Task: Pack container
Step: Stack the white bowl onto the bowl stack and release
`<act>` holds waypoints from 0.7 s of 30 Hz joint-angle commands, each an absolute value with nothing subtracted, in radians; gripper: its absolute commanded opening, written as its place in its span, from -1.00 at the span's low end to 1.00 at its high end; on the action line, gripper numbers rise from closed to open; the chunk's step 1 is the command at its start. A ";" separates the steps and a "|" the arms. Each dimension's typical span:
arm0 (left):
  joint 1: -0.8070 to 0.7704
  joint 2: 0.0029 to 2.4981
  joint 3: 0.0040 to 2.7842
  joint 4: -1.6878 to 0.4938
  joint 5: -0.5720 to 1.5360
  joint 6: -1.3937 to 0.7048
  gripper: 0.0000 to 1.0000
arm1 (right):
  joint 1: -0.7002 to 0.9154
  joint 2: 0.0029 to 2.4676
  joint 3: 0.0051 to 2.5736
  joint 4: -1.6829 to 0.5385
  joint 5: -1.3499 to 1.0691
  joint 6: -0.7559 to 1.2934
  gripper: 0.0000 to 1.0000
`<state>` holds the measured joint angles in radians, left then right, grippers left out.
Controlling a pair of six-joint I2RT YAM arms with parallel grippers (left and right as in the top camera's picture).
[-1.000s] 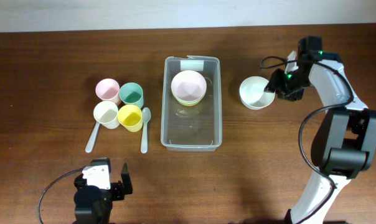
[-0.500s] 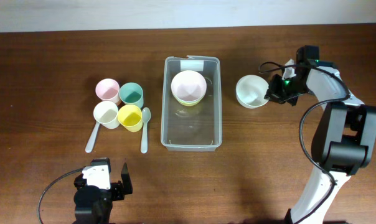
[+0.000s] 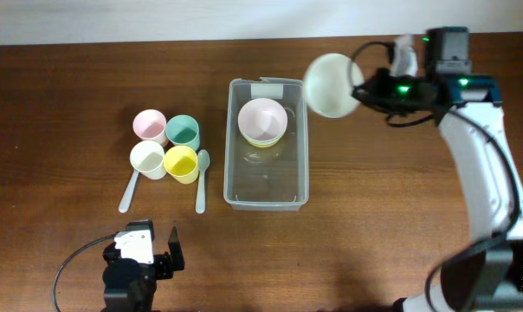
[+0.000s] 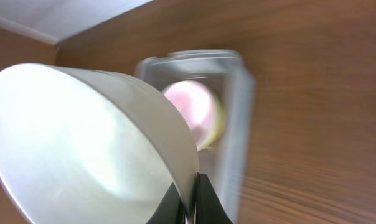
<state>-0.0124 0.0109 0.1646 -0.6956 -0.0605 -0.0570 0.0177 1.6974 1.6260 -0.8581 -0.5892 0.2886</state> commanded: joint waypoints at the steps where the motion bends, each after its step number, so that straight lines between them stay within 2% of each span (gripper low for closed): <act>1: -0.008 0.006 0.161 -0.696 -0.068 -0.052 0.99 | 0.204 1.707 1.647 -0.856 -0.394 0.331 -0.92; 6: -0.008 0.006 0.161 -0.696 -0.068 -0.052 0.99 | 0.352 1.856 1.648 -0.802 -0.160 0.384 -0.92; 10: -0.008 0.006 0.161 -0.696 -0.068 -0.052 0.99 | 0.350 1.987 1.649 -0.690 -0.146 0.406 -0.92; 17: -0.008 0.006 0.161 -0.696 -0.068 -0.052 0.99 | 0.339 2.056 1.650 -0.608 -0.176 0.450 -0.89; 18: -0.008 0.006 0.161 -0.696 -0.068 -0.052 0.99 | 0.340 2.056 1.651 -0.598 -0.191 0.438 -0.62; 19: -0.008 0.006 0.161 -0.696 -0.068 -0.052 0.99 | 0.340 2.056 1.654 -0.593 -0.211 0.416 -0.48; 21: -0.008 0.006 0.161 -0.696 -0.068 -0.052 0.99 | 0.340 2.052 1.694 -0.597 -0.318 0.321 -0.37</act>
<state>-0.0124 0.0109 0.1646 -0.6960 -0.0608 -0.0570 0.3416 2.0499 1.6466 -0.5938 -0.2096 0.4107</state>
